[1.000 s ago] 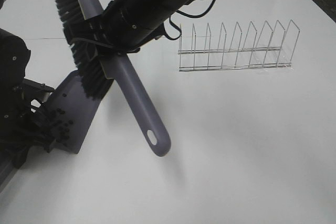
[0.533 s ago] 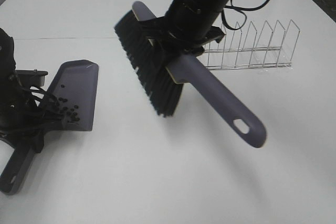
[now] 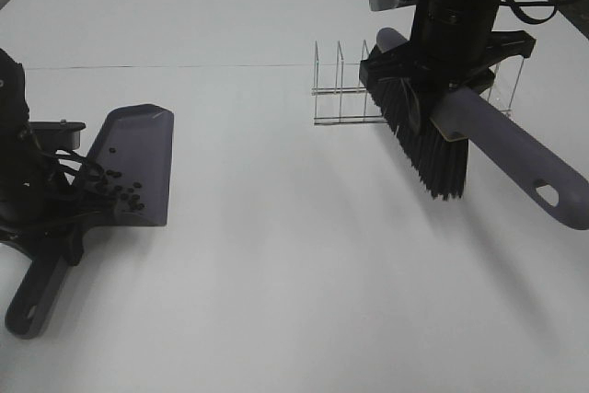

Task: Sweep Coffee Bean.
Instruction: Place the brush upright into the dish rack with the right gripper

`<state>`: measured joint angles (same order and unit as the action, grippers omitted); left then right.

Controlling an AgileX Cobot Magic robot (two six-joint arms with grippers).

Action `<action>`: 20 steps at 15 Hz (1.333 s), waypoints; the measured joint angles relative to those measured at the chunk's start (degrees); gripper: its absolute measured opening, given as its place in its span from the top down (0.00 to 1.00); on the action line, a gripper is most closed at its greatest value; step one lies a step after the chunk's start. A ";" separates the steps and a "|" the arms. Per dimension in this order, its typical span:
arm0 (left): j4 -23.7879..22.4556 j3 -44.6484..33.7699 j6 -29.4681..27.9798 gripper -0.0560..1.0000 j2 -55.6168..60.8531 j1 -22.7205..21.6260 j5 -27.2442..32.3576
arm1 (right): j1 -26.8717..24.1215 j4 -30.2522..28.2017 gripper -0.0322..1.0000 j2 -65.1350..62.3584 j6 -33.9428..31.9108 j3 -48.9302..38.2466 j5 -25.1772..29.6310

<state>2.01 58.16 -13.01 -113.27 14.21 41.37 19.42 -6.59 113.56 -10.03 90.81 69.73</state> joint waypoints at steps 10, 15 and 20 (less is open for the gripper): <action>0.06 0.00 0.80 0.63 0.00 0.00 -0.06 | -10.31 0.40 0.64 3.95 -5.79 0.00 0.11; 0.29 0.00 0.92 0.63 0.00 0.00 -0.06 | -10.83 1.83 0.64 9.22 -5.73 0.00 0.06; 0.34 0.00 1.03 0.63 0.00 0.00 -0.06 | -10.83 2.41 0.64 11.75 -5.39 0.23 -0.57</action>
<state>2.35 58.16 -11.97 -113.27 14.21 41.31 8.59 -4.18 125.31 -15.41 91.04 69.16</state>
